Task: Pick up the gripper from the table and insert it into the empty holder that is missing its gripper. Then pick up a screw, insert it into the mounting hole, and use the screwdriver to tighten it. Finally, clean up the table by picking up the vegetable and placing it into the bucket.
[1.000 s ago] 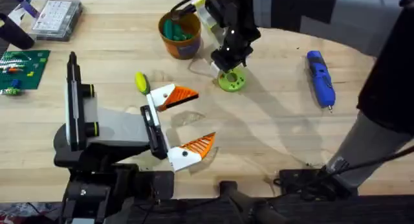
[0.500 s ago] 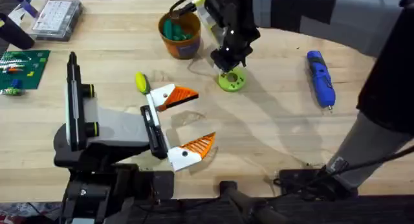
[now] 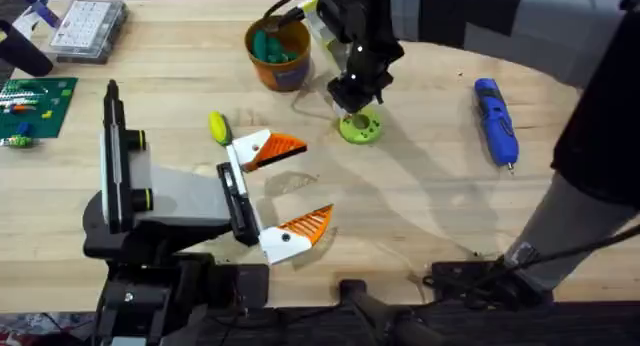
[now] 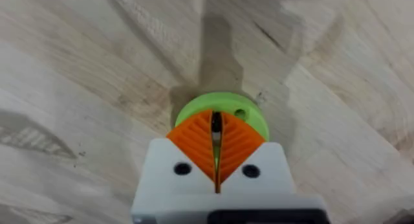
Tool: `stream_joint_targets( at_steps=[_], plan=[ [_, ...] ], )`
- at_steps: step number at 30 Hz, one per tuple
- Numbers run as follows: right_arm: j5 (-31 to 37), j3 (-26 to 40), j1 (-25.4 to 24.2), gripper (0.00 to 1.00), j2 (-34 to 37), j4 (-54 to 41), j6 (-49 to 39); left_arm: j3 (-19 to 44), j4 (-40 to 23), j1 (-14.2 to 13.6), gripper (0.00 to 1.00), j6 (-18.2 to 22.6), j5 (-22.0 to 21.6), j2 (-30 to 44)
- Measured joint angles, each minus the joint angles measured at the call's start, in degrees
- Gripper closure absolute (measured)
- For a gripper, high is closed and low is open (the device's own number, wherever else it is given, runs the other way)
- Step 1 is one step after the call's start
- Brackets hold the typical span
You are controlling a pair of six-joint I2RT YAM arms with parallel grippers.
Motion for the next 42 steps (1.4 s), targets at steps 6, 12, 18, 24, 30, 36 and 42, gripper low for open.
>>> stream_joint_targets(
  at_steps=[6, 12, 18, 24, 30, 36, 42],
  plan=[
    [-0.1, 4.6, 0.0, 0.994, -0.3, -6.9, 0.0, 0.0, 0.0, 0.0, 0.015, 0.0, 0.0, 0.0],
    [-0.2, 12.4, 0.0, 0.994, -1.3, -14.8, 0.0, 0.0, 0.0, 0.0, 0.015, 0.0, 0.0, 0.0],
    [-0.4, 21.2, 0.0, 0.994, -1.5, -21.7, 0.0, 0.0, 0.0, 0.0, 0.014, 0.0, 0.0, 0.0],
    [-0.5, 30.8, 1.5, 0.994, -1.5, -27.3, 0.0, 0.0, 0.0, 0.0, 0.014, 0.0, 0.0, 0.0],
    [-0.6, 38.5, 5.3, 0.994, -1.5, -30.5, 0.0, 0.0, 0.0, 0.0, 0.015, 0.0, 0.0, 0.0],
    [-0.7, 43.0, 10.0, 0.994, -2.9, -32.3, 0.0, 0.0, 0.0, 0.0, 0.014, 0.0, 0.0, 0.0],
    [-0.7, 44.0, 13.5, 0.994, -5.1, -34.3, 0.0, 0.0, 0.0, 0.0, 0.014, 0.0, 0.0, 0.0]
  ],
)
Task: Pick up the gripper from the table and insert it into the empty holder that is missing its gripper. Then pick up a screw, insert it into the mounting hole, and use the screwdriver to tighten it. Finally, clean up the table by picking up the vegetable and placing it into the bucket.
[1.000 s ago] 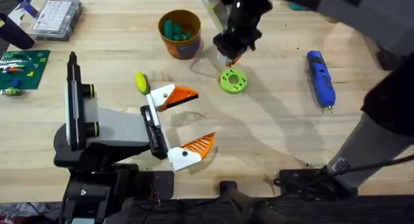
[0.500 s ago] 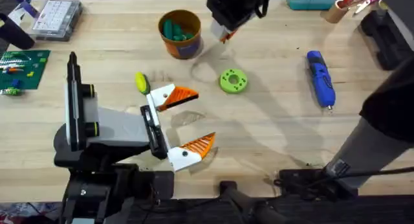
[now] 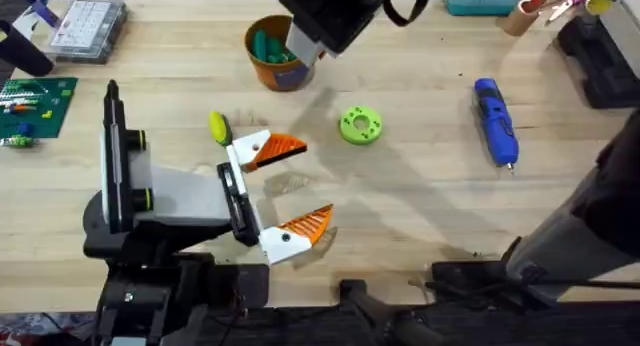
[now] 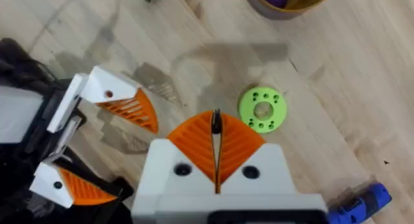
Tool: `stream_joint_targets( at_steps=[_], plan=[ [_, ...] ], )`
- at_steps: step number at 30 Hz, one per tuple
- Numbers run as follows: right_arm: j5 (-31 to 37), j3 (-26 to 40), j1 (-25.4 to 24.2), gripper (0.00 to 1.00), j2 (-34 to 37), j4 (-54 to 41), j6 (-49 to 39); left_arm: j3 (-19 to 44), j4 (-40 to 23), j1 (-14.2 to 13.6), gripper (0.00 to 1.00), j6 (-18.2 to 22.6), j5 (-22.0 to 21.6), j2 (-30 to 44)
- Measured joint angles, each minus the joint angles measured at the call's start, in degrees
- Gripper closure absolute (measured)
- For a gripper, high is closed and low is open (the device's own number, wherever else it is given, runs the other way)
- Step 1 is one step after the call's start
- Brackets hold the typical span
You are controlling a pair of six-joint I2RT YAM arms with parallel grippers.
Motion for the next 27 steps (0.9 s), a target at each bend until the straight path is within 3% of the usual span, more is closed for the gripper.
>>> stream_joint_targets(
  at_steps=[27],
  plan=[
    [-0.9, 0.0, 12.9, 0.994, -0.2, 0.3, 0.0, 0.0, 0.0, 0.0, 0.015, 0.0, 0.0, 0.0]
  ],
)
